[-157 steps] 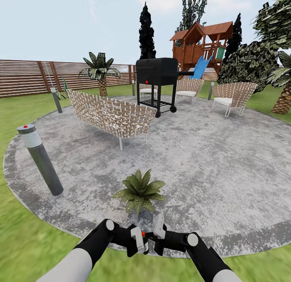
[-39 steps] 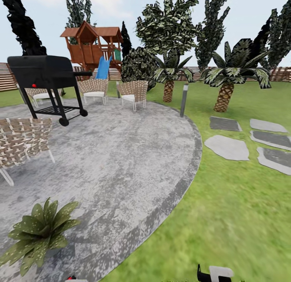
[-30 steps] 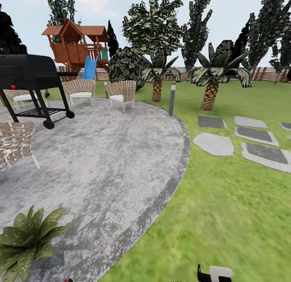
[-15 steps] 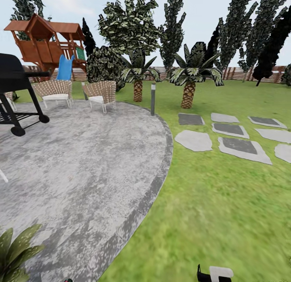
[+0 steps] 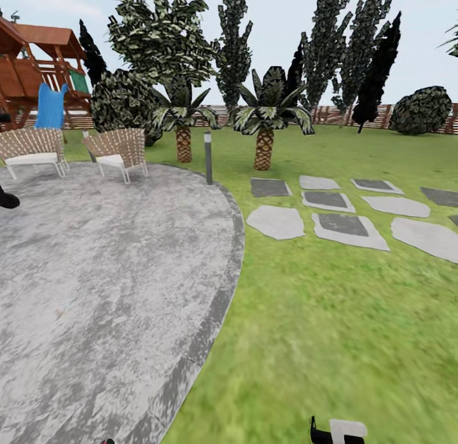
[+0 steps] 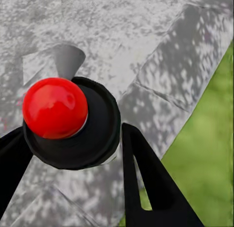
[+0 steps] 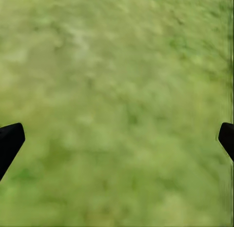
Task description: Pick up the pesticide atomizer in the garden and spray insectifuge to fully cover both potted plants in the garden.
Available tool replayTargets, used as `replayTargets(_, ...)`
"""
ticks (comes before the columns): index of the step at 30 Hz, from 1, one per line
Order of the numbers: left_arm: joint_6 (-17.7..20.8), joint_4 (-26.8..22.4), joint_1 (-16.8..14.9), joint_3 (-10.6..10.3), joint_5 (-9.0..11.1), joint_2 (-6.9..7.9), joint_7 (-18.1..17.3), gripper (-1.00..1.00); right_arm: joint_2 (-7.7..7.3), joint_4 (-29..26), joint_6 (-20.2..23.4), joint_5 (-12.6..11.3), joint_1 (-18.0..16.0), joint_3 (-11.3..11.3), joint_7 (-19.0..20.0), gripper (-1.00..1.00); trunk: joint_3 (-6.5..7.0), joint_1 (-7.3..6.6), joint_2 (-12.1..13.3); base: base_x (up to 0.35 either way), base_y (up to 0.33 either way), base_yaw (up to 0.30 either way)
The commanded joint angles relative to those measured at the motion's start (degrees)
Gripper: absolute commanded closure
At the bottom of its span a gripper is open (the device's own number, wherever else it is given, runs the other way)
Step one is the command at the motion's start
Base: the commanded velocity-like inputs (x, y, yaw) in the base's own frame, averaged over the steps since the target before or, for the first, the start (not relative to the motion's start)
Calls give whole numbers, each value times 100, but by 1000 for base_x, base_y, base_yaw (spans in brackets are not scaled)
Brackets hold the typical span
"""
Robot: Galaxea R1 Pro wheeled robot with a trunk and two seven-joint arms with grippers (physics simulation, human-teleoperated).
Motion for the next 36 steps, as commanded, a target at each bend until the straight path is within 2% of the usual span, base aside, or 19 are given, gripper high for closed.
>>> replayTargets(1, -21, 3, -2, 49, -60, 0, 0, 100, 3, 6, -10, 61, -4, -44, -25, -100, -5, 2, -2, 288, -143, -300)
replayTargets(13, -33, -2, -2, 49, -51, 19, 1, 100, 3, 6, -10, 61, -4, -47, -25, -100, -5, 2, -2, 95, -37, -300)
replayTargets(36, -39, -6, -2, 56, -38, 26, 7, 100, 3, 6, -10, 61, -4, -44, -25, -100, -5, 2, -2, 306, -24, -300)
